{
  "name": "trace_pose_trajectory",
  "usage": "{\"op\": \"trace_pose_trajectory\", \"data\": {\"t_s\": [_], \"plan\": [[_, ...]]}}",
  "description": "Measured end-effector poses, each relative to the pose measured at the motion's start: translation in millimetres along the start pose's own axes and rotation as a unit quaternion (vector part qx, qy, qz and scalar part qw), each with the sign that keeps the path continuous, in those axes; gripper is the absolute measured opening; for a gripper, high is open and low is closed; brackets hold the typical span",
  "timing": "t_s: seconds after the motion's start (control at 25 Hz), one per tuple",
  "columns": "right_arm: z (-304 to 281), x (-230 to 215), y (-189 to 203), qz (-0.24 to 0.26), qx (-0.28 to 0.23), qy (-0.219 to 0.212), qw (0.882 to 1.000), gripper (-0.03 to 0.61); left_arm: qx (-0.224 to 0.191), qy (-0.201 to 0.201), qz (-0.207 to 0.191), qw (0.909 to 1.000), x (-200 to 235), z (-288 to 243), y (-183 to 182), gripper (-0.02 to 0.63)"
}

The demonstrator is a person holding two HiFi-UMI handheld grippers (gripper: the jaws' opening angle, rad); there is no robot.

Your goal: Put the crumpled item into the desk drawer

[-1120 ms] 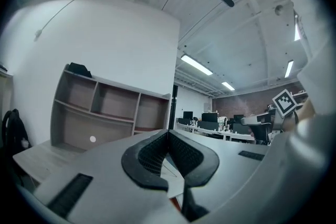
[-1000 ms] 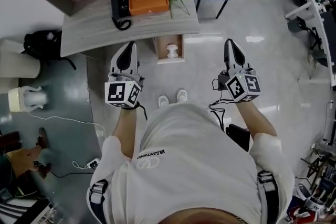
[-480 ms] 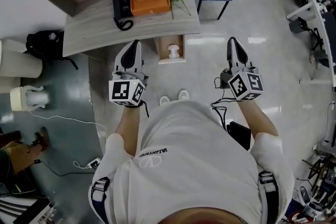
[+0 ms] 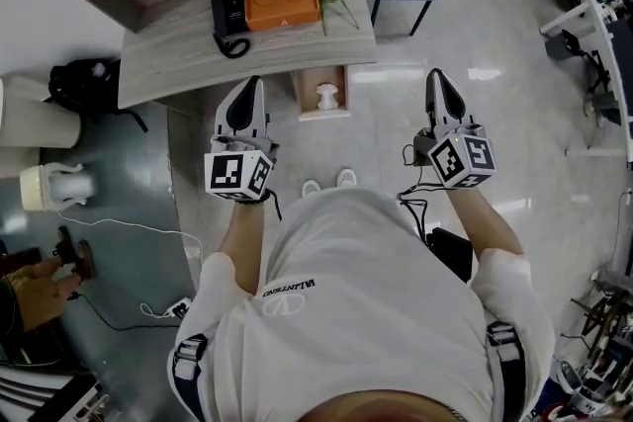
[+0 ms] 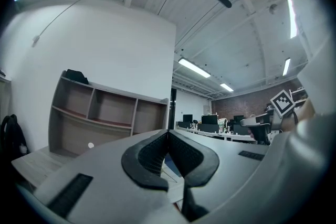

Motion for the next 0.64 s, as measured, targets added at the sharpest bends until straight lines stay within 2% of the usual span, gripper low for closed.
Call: {"op": "trace_pose_trajectory", "data": {"t_s": [0.64], "plan": [[-1.6,-4.6,7.6,-0.004,0.008,-0.002,1.0,-0.003,0.01,-0.002,0.004,0.9999,-2.6,-3.1,12.5,0.003]]}}
Point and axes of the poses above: the fingertips, and each gripper's own axes: z backward along the fingers, x to its left, y out of its underside, the point moved 3 cm from there along z, backward along the fingers, and after that the axes turned 4 degrees about -x, right-handed, at the moved point
